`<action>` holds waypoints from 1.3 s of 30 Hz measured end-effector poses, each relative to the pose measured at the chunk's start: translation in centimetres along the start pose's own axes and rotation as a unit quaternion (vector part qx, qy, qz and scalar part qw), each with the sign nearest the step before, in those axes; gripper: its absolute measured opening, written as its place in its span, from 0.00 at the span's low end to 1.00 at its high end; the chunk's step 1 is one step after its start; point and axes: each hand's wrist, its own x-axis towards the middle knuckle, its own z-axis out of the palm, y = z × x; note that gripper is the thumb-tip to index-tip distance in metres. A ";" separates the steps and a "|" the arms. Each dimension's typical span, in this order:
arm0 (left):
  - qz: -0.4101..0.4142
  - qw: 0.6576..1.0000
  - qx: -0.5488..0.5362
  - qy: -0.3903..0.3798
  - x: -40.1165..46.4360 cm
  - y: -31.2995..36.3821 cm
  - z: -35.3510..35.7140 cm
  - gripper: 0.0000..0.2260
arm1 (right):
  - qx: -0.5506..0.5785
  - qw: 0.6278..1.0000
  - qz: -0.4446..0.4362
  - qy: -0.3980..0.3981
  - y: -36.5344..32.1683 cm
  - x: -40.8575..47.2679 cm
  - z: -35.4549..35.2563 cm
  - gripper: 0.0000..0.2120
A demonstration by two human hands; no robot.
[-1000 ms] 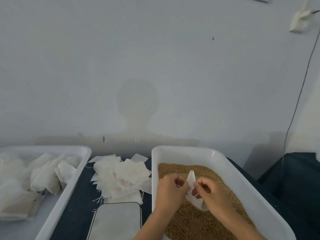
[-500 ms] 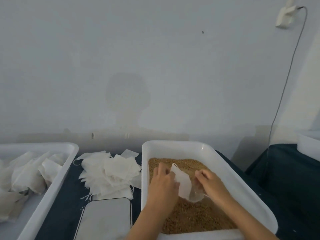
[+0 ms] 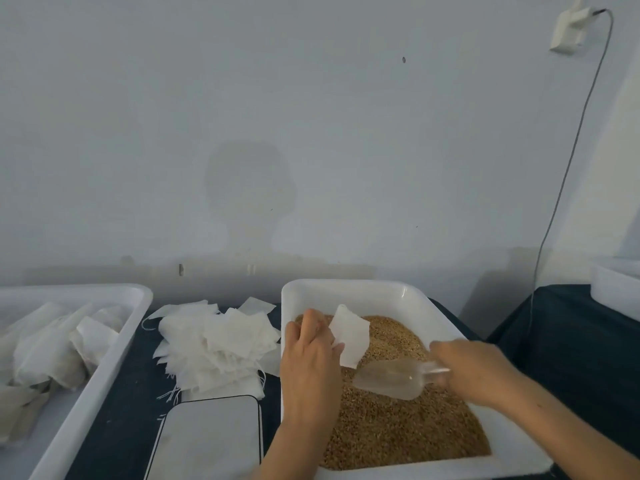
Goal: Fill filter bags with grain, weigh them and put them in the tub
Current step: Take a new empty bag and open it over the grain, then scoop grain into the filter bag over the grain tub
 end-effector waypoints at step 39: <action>0.200 0.960 0.062 -0.189 2.2 -1.9 1.8 0.07 | 0.118 0.993 0.007 -0.015 2.8 -3.6 -7.3 0.06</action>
